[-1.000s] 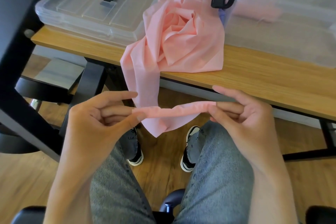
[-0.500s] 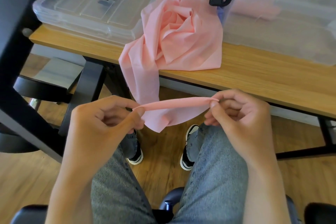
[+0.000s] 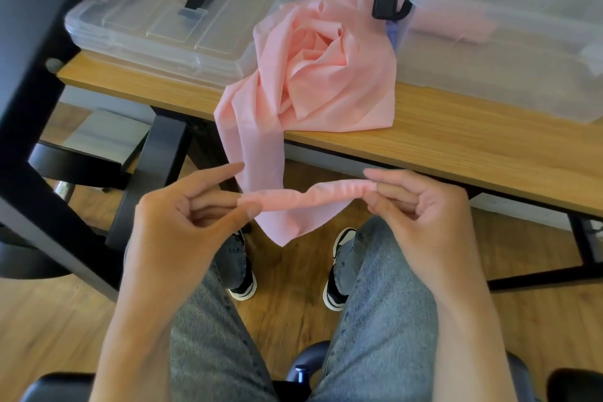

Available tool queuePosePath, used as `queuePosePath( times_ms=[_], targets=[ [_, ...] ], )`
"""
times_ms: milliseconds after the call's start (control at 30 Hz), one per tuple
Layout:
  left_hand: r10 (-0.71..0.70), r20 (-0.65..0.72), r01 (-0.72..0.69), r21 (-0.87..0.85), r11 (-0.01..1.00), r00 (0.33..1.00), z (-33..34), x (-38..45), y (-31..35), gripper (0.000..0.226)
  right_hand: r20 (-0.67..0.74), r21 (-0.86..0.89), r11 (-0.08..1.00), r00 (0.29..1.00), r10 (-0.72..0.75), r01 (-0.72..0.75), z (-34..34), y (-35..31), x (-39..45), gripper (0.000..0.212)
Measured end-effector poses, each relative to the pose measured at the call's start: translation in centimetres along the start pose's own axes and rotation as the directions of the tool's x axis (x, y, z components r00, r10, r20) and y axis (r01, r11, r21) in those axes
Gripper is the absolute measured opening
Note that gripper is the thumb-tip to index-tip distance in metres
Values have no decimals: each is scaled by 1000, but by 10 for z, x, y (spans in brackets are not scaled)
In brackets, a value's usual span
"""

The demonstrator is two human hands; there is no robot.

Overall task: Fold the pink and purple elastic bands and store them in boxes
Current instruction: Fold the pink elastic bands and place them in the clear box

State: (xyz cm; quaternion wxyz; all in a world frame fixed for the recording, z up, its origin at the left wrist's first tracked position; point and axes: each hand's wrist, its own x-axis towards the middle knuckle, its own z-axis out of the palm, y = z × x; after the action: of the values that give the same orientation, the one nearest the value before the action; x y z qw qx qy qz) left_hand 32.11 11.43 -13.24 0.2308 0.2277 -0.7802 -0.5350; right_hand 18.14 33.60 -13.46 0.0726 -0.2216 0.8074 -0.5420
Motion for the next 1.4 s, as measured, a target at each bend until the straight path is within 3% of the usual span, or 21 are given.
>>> queuePosePath(
  times_ms=[167,267,333,467,600,700,800,933,1067,1300,1400],
  targets=[
    [73,-10,-70,173,982,997,0,4,-6,22,-50,-72,995,996,-77,73,13,5,2,24],
    [47,-16,-44,185,982,999,3,5,-4,19,14,-72,996,999,-43,44,13,9,7,15],
    [6,-21,-2,157,988,1000,3,4,-6,22,41,-56,998,999,-30,32,15,9,8,14],
    [-26,-32,26,5,1000,999,-1,6,-10,18,30,161,986,999,31,-35,22,5,12,15],
    [-51,-104,41,-98,994,993,-4,9,-16,19,57,272,961,998,41,-55,28,2,18,4],
    [-58,-133,47,-83,995,989,-2,13,-21,20,38,163,986,999,8,-14,36,5,24,10],
    [-28,-88,26,-23,999,996,1,19,-21,37,59,20,1000,998,-26,25,45,7,29,32],
    [-4,-72,11,101,995,997,-2,28,-25,38,22,-98,991,996,-92,94,48,2,36,22],
    [12,-89,4,176,984,996,-8,37,-25,20,58,-76,994,996,-71,75,39,3,39,10],
    [77,-82,-54,258,965,994,-8,48,-23,7,-1,-145,975,985,-171,169,28,1,49,14],
    [0,-69,9,124,992,998,-3,52,-18,13,6,-75,986,989,-150,150,25,-5,50,13]
  ],
)
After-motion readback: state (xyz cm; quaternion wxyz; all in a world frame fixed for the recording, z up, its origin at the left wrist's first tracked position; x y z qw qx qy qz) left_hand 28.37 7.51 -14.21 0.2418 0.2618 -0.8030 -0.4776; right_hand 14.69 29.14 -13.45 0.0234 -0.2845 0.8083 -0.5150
